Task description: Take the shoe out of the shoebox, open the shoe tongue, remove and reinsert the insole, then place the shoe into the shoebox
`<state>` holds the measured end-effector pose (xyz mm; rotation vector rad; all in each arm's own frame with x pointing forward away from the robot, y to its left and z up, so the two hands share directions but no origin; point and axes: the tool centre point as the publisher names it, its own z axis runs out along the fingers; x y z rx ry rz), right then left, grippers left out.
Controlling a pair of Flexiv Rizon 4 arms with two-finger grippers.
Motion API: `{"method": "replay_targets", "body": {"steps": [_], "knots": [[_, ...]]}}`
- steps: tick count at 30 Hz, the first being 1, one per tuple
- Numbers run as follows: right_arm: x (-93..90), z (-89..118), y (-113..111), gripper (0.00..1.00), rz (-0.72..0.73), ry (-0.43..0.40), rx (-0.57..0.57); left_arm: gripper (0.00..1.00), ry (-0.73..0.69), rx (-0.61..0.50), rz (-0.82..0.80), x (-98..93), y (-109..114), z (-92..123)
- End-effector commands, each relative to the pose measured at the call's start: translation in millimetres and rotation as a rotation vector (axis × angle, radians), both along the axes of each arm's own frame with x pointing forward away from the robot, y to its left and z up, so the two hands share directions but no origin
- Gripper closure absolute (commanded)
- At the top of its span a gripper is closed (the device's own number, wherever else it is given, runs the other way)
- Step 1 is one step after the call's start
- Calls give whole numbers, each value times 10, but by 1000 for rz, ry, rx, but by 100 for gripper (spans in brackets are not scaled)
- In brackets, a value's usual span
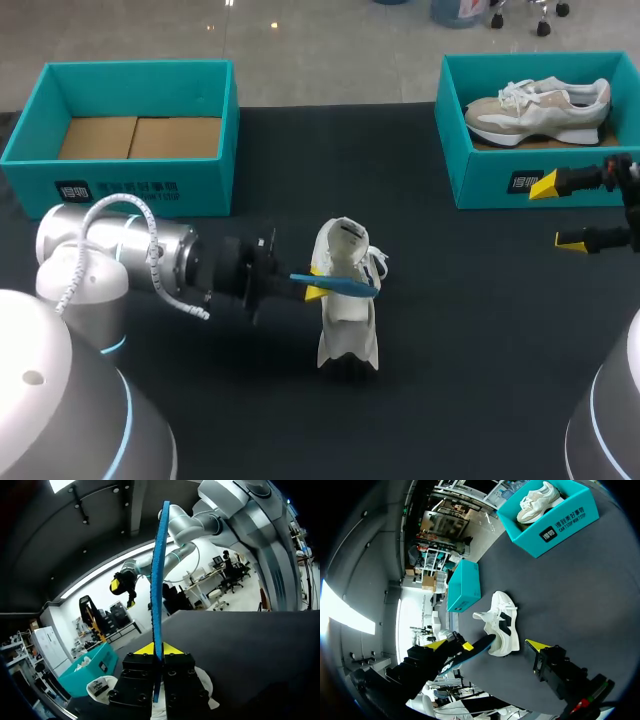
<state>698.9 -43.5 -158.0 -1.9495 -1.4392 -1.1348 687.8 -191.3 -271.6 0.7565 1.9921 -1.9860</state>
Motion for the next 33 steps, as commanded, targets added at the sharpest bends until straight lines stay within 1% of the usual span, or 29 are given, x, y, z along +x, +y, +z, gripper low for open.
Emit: {"method": "replay_targets", "body": {"steps": [1,4,8,17,25,33], "knots": [[-7,-1,6,0,-2,2,-4,100,-34,-9,14,12,-73,-107],[-7,-1,6,0,-2,2,-4,100,-76,-21,29,10,-75,-121],[-7,-1,6,0,-2,2,-4,100,-93,-20,36,4,-67,-122],[-7,-1,6,0,-2,2,-4,100,-88,23,66,-17,-20,-124],[-7,-1,6,0,-2,2,-4,100,-98,38,71,-44,-10,-128],[-7,-1,6,0,-2,2,-4,100,-76,46,82,23,-14,-226]]}}
